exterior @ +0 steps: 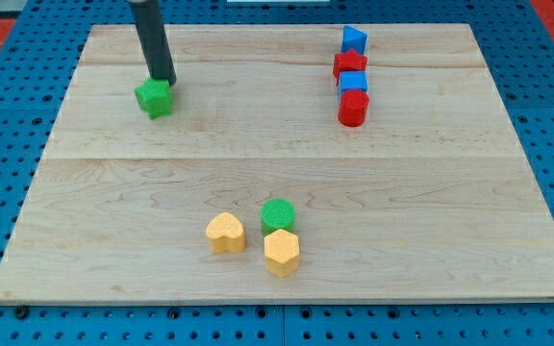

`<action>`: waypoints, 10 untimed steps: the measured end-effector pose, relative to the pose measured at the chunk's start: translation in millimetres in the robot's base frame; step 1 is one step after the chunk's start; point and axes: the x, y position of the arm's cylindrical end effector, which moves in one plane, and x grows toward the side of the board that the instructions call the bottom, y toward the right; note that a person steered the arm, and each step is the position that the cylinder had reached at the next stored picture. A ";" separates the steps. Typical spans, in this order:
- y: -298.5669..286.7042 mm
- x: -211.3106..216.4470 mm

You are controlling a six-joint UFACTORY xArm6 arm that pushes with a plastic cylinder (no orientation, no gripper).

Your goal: Drag the green circle to the bottom right of the green star

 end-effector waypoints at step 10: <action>99.1 104.7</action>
